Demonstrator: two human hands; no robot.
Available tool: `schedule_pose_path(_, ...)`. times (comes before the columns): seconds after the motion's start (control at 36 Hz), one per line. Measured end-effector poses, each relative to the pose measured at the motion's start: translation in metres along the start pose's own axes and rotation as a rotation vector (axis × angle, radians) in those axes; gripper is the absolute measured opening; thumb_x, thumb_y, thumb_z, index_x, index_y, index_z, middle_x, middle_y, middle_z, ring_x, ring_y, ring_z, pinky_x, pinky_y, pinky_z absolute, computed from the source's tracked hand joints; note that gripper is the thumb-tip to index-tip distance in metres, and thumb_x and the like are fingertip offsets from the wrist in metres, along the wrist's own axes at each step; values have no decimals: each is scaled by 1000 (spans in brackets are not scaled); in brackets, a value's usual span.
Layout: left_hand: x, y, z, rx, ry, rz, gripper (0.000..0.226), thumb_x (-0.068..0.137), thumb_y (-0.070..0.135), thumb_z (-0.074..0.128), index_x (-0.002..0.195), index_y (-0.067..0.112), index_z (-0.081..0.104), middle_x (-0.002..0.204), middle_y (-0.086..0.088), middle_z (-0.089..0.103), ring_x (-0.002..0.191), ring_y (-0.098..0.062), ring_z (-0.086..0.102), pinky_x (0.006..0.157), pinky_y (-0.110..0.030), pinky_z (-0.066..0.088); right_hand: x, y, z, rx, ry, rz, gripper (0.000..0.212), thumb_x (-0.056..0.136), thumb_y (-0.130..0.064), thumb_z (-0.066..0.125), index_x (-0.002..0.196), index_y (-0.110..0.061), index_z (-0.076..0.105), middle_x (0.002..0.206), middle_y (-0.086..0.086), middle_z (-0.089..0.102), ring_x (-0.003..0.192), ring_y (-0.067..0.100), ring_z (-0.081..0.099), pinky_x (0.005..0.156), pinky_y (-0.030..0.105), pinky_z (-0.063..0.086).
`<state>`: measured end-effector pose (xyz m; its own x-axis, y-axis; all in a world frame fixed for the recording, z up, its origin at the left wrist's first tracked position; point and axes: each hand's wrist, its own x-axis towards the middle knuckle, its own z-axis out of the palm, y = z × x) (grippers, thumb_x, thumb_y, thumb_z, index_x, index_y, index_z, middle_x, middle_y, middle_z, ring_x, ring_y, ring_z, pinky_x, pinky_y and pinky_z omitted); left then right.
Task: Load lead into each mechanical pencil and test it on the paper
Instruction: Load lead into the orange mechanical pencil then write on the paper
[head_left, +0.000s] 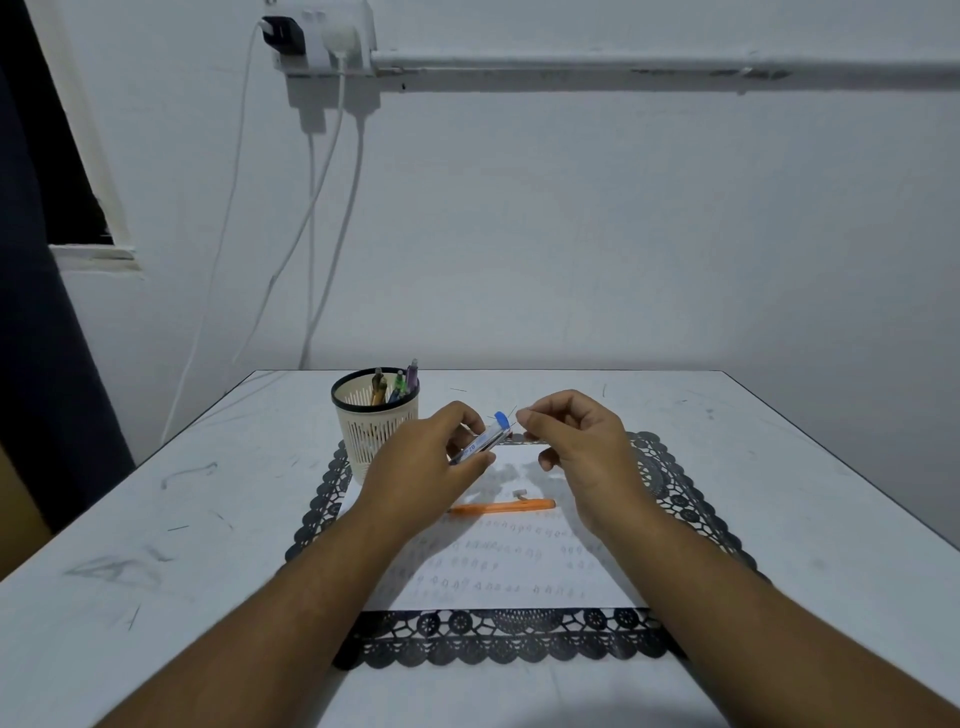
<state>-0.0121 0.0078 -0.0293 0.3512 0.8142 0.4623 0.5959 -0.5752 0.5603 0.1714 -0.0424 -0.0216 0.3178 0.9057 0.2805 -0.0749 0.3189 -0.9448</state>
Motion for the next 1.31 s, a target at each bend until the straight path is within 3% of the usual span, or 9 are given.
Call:
schedule_pose_path(0.19,0,1,0,6,-4,-2,23,89,41,78,106,38,63,91,19,72,82,0,66,74,-34,58,1,0,-2,44,8,29,8,89,-5,77,90,-8,70,95,18,78,80,21,69,60,31,45)
schedule_pose_path(0.44,-1,1,1,-15,-7,-14,23,89,39,78,105,38,62,87,18,72,79,1,67,70,-27,54,1,0,-1,24,-44,13,11,87,-7,81,86,-18,83,83,5,77,74,20,59,66,33,48)
schedule_pose_path(0.67,-3,5,3,-86,-26,-18,23,88,35,80,102,35,62,86,17,73,82,5,66,69,-23,52,-2,-3,2,1,-69,-4,14,86,-13,83,75,-19,76,79,1,73,73,11,63,69,36,50)
schedule_pose_path(0.83,-4,7,6,-110,-20,-11,23,87,34,81,100,34,62,85,16,74,81,2,68,74,-31,58,-1,-4,-1,-8,-56,-32,14,88,-17,82,76,-16,74,75,-2,71,69,10,61,67,35,51)
schedule_pose_path(0.97,-5,7,5,-121,-19,-1,23,88,34,81,101,35,62,88,16,74,81,0,69,76,-33,59,-4,-6,-1,-19,-55,-49,6,90,-14,79,86,-16,82,88,5,78,77,14,68,67,35,53)
schedule_pose_path(1.11,-5,8,5,-122,-14,2,23,88,34,80,101,35,62,88,15,73,81,0,68,75,-35,60,-7,-8,-1,-78,-36,-86,11,93,-11,75,99,-18,82,91,2,81,78,10,69,68,31,55)
schedule_pose_path(1.31,-5,9,5,-125,-15,-11,23,88,34,80,102,35,62,88,15,73,81,-1,69,76,-36,61,-6,-8,-2,-126,-17,-101,13,96,-12,73,99,-20,82,91,-2,81,77,8,69,66,28,57)
